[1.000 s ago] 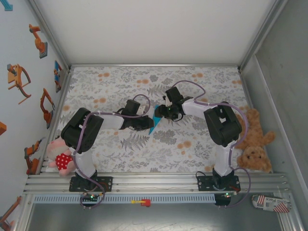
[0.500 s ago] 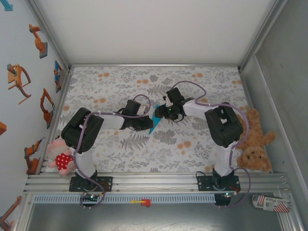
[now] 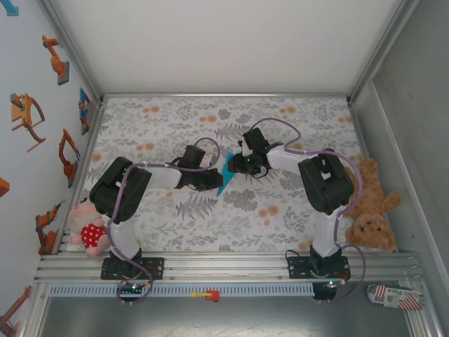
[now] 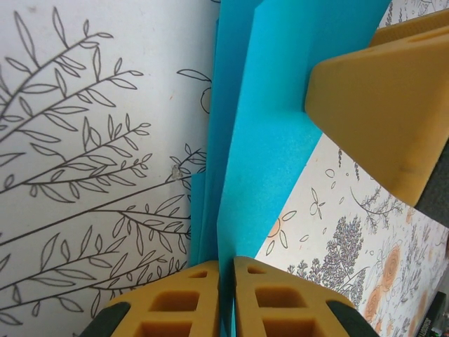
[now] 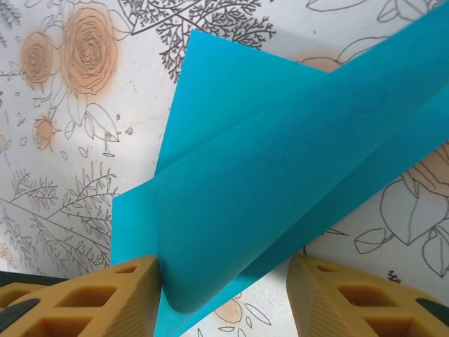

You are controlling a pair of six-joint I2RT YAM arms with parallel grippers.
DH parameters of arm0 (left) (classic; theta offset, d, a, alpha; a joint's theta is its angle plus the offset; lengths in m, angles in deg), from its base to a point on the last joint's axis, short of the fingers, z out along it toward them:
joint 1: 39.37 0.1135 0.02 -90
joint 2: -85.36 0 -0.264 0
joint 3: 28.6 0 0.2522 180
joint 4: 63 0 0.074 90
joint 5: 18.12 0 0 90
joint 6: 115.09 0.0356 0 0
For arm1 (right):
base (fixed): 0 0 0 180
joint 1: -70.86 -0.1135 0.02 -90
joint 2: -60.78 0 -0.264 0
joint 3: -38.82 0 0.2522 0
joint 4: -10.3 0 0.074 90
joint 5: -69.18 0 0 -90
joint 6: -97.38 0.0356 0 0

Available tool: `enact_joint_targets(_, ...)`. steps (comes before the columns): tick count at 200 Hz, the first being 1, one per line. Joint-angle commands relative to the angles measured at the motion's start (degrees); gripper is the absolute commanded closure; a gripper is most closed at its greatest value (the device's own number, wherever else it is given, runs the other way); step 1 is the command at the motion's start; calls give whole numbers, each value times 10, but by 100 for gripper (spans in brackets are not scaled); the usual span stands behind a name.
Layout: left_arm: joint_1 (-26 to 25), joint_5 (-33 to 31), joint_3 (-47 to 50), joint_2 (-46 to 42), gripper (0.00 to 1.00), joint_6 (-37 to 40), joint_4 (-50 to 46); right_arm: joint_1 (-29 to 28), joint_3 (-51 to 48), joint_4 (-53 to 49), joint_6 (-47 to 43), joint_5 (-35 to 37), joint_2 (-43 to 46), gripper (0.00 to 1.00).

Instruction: Fold a paper plane with a square sheet of paper (pick it up from the middle)

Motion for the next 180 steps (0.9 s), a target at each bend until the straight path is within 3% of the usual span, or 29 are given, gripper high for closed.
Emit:
enact_joint_targets(1, -3, -20, -1, 28, 87, 12, -46, -6, 5, -75, 15, 71, -58, 49)
enact_joint_targets(74, -2, -28, -15, 39, 87, 14, -75, -12, 10, -89, 44, 92, -56, 49)
enact_joint_targets(155, -1, -24, -23, 39, 85, 20, -95, -11, -74, 18, 48, 47, 150, 46)
enact_joint_targets(180, -1, -22, -25, 41, 85, 20, -95, -11, -88, 73, 63, -28, 147, 58)
